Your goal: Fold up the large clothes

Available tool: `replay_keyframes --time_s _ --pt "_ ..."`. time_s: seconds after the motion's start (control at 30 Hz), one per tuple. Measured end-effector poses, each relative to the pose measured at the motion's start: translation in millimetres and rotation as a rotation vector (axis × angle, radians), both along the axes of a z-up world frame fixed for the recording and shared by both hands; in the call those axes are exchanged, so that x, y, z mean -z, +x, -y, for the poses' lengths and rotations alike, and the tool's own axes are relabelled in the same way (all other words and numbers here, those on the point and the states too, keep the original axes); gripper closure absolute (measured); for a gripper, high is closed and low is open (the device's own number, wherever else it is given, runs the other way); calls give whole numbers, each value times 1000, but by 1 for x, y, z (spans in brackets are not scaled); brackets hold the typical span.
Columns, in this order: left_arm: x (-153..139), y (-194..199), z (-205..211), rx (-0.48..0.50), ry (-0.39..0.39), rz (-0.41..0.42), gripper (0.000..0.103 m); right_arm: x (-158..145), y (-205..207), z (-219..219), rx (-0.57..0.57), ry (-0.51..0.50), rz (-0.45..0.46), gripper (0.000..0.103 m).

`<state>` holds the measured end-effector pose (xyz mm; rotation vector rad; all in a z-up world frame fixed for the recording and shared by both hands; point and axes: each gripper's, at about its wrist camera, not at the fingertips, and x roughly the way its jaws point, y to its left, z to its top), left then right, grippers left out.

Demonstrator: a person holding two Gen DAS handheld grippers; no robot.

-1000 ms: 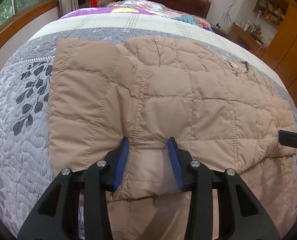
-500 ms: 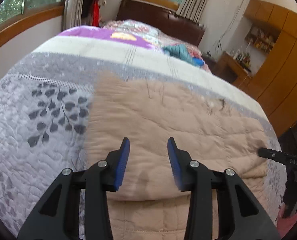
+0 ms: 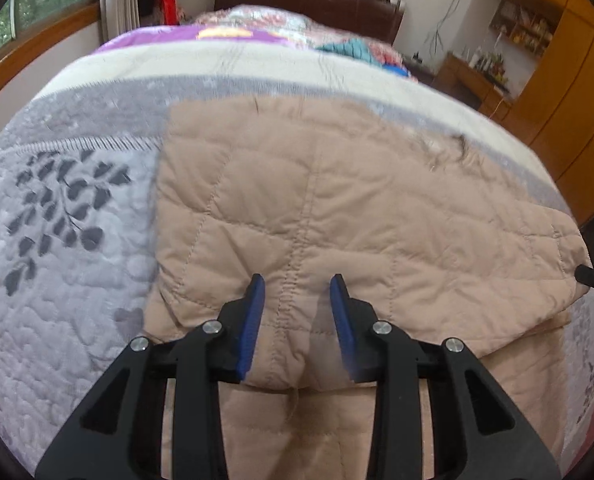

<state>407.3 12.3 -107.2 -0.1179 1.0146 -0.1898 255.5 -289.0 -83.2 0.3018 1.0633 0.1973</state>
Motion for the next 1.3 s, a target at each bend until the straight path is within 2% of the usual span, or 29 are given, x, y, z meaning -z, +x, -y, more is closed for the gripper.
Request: replay_keyframes --time_s 0.13,0.2,0.27,0.4,0.5,0.57,0.63,0.77,0.87,0.97,1.13,1.3 --pt "9 4 -1 6 2 -1 69 41 8 9 12 37 -83 94" --pt "8 4 0 7 9 -2 69 44 7 12 12 46 -83 93" --pt "4 2 -1 1 16 -2 69 39 1 15 17 49 -75 85" --pt "-22 -18 5 4 11 57 68 6 -20 27 64 2 15 85" --pt "-39 -25 21 34 3 94 68 -19 -30 17 21 0 75 85" --pt "-42 -28 41 82 10 100 68 -24 -30 -2 -27 -11 76 85" --pt "-38 -28 56 106 20 94 68 -19 -26 -21 -68 -13 59 85" --pt "-17 -22 74 124 30 38 68 1 -8 -38 -73 -19 5 85" --pt "-2 -20 78 131 62 27 68 21 2 -42 -58 -42 -35 85" --pt "5 -19 77 144 65 29 67 41 10 -36 -47 -15 -73 91" --pt "13 -18 78 148 75 36 66 55 11 -30 -49 10 -69 94" --pt "16 -20 82 135 112 52 66 54 10 -36 -44 -31 -58 94"
